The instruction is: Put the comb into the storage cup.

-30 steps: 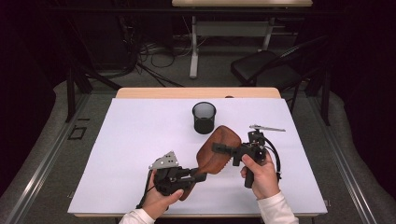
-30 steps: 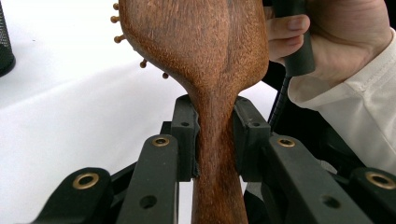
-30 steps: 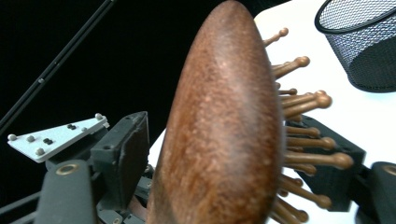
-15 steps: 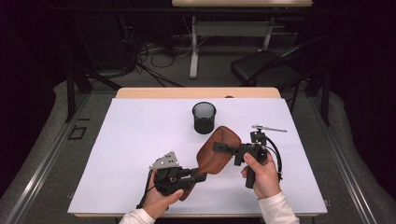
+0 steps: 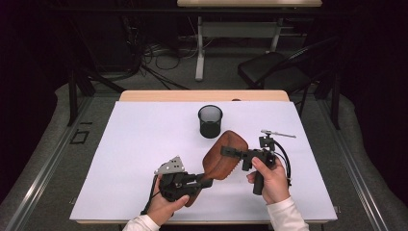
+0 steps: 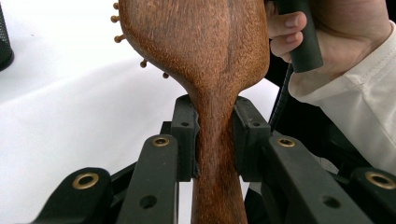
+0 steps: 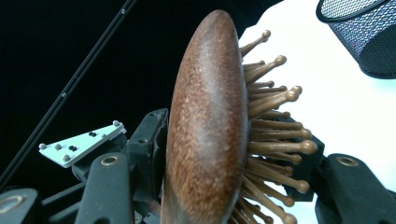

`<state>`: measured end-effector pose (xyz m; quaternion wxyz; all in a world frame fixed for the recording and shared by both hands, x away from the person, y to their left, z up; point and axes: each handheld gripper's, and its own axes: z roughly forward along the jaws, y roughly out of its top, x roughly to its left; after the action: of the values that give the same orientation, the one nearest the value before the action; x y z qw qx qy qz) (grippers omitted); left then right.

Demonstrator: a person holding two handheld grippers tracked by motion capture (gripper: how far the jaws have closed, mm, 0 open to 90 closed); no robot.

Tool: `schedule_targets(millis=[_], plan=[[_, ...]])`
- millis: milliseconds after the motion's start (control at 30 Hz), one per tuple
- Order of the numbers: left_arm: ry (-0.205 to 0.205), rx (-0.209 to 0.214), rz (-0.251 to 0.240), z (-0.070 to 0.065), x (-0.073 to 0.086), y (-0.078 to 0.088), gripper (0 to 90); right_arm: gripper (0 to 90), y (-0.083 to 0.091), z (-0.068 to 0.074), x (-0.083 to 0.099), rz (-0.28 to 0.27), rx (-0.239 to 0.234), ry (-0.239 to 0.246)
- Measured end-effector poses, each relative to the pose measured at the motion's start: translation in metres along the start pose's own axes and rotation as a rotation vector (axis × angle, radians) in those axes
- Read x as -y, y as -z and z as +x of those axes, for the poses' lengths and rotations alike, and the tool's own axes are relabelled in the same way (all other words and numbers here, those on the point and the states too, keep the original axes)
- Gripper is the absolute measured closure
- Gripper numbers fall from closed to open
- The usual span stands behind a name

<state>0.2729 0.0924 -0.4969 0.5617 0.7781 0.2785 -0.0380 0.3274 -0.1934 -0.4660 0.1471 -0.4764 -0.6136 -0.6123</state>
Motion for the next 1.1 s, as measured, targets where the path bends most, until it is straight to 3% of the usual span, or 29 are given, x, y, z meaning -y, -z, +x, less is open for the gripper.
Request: schedule_targets(millis=[500,600,833,1100], plan=[[-0.008,0.002,0.010,0.0009,0.0005,-0.0005,73.0,41.5,0.0001,-0.0015,-0.0012,0.025,-0.002,0.015],[-0.009,0.007,0.007,0.0007,0.0003,-0.0004,73.1,42.8,0.0011,-0.0015,-0.0012,0.029,-0.011,-0.010],[-0.010,0.009,0.006,0.0006,0.0002,-0.0002,73.1,44.2,0.0018,-0.0023,0.0026,-0.006,-0.028,-0.017],[-0.014,0.008,0.016,0.0009,0.0009,-0.0014,73.1,45.2,0.0020,-0.0064,0.0033,0.007,-0.039,-0.042]])
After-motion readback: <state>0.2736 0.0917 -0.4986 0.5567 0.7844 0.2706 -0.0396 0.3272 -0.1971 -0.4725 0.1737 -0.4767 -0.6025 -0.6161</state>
